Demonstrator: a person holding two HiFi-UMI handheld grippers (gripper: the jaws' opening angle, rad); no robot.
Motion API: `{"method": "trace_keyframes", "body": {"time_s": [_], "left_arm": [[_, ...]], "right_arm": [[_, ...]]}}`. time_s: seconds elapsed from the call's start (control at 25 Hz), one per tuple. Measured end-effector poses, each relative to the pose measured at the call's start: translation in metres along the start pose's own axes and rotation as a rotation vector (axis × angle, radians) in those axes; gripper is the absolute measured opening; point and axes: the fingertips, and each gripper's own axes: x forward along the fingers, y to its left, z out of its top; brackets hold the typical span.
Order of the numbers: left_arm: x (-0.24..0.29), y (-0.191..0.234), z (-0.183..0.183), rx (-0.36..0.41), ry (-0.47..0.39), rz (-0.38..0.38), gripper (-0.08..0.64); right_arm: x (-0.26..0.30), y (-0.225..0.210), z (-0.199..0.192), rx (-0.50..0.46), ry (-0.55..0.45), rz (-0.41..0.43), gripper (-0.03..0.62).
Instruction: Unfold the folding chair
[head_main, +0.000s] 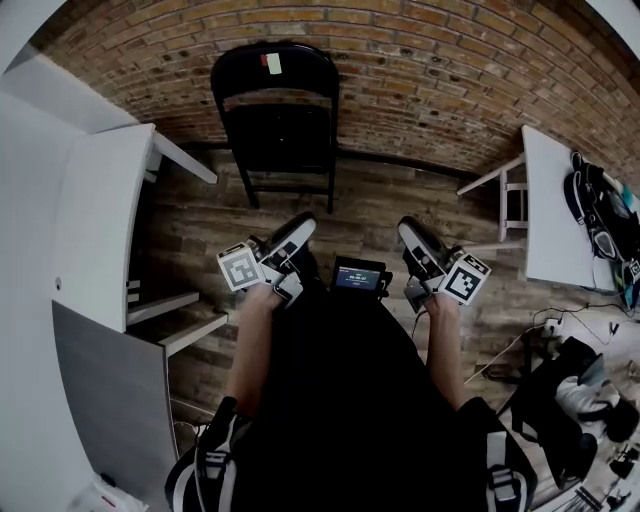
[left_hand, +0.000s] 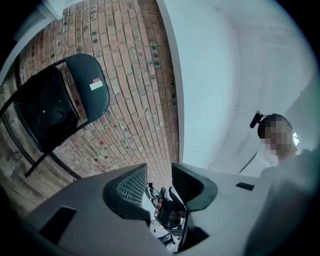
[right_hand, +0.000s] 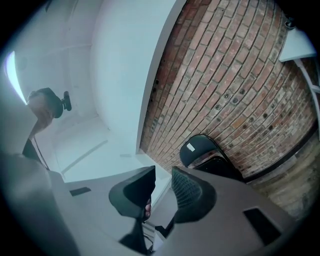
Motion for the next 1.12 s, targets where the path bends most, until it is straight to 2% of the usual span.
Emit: {"method": "trace_keyframes", "body": {"time_s": [0.28,0.56,0.88,1.12], "left_arm": [[0.031,0.037,0.061,-0.018,0.026,-0.053,0.155],[0.026,0.067,0.116,-0.065,0.018,-0.063,0.155],[0.015,0.099,0.145,-0.108,0.015,-0.055,0.155],[0.032,0.117,0.159,-0.103,0.022,-0.021,0.155]], "right_arm": [[0.067,-0.017,0.030,-0.047,0.023,-0.041,0.087],[0.129,-0.019,0.044,-0.077,0.054,-0.090,0.087],[0.165,-0.029,0.038,-0.067,0.073,-0.129,0.087],[0.183,-0.055,0.049,-0.030,0.080,-0.111,0.087]]}}
